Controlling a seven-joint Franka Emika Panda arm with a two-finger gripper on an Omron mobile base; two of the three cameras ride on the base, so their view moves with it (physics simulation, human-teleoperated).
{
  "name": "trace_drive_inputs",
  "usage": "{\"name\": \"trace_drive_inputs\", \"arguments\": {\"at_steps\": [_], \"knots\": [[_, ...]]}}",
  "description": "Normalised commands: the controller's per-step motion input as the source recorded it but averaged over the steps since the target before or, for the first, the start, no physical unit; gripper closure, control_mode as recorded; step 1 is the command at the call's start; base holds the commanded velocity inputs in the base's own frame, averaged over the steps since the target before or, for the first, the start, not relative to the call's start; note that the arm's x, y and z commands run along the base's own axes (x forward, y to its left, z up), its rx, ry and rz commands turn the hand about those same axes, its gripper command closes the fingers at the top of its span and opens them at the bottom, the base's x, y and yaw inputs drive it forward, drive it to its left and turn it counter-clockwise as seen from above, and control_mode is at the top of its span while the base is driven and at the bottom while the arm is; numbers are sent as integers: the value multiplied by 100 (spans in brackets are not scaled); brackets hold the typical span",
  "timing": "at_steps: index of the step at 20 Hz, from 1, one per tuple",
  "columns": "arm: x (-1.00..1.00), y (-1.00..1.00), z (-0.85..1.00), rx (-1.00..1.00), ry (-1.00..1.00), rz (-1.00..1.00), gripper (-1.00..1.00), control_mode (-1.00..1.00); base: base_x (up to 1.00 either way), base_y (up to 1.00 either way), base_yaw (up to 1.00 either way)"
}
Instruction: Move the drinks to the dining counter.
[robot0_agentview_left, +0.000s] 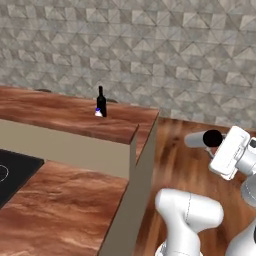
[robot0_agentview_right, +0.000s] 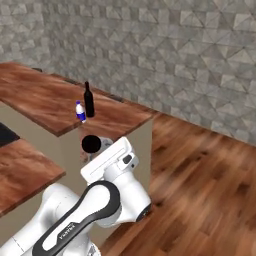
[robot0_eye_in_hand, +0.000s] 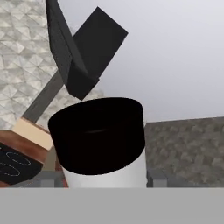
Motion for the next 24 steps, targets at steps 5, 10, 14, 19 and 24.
{"name": "trace_drive_inputs", "arguments": {"at_steps": [5, 10, 14, 19, 24], "knots": [[0, 0, 0, 0, 0, 0, 100, 100, 76, -44, 26], [0, 0, 0, 0, 0, 0, 100, 100, 75, -40, 30], [0, 0, 0, 0, 0, 0, 100, 100, 64, -5, 44], [0, 0, 0, 0, 0, 0, 100, 100, 52, 0, 49], [0, 0, 0, 0, 0, 0, 100, 100, 47, -8, 49]]}}
